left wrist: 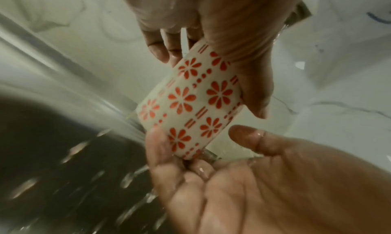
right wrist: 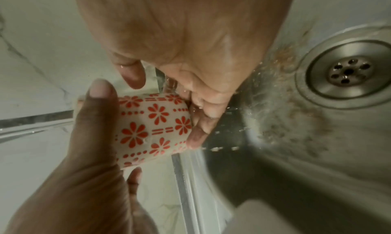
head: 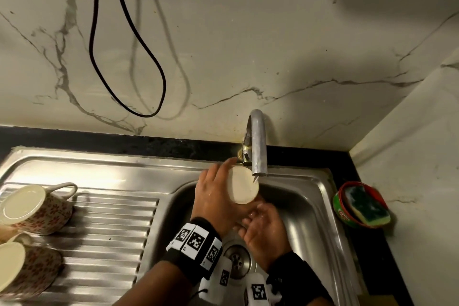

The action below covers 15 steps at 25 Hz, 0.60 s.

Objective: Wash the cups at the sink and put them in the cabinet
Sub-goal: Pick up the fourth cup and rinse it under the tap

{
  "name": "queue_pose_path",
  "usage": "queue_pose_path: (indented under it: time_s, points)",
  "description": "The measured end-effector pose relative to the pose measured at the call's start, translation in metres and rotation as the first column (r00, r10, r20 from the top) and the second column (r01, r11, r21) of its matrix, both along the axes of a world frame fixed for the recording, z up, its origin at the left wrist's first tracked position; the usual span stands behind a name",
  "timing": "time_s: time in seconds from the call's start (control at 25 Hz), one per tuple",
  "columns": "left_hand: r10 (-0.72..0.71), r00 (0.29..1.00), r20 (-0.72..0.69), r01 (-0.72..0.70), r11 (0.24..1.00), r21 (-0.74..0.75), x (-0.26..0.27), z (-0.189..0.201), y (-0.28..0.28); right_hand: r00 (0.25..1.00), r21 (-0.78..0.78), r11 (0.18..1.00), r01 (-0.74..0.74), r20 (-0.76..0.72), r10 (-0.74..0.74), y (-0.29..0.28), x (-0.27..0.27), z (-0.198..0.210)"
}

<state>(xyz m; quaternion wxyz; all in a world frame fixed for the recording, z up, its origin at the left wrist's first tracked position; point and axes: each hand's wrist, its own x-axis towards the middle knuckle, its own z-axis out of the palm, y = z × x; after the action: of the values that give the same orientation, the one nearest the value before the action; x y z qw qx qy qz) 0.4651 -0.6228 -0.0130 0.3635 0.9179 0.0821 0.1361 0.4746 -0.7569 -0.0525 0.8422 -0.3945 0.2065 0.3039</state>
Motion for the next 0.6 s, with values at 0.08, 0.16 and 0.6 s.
queue_pose_path:
  time_s: [0.08, 0.16, 0.6]
  points:
    - [-0.101, 0.995, 0.008, 0.099, 0.988, 0.118, 0.0, 0.0, -0.009, 0.996, 0.032, 0.998, 0.051, -0.075, -0.048, 0.002, 0.002, 0.006]
    - [-0.167, 0.986, 0.003, 0.166, 0.985, 0.048, -0.002, 0.0, -0.015, 0.997, 0.032, 0.997, 0.069, -0.035, -0.068, 0.001, 0.004, 0.008]
    - [-0.193, 0.978, -0.082, 0.181, 0.975, -0.13, -0.003, 0.005, -0.02, 0.802, -0.699, 0.709, -0.092, 0.37, 0.469, -0.014, 0.036, 0.041]
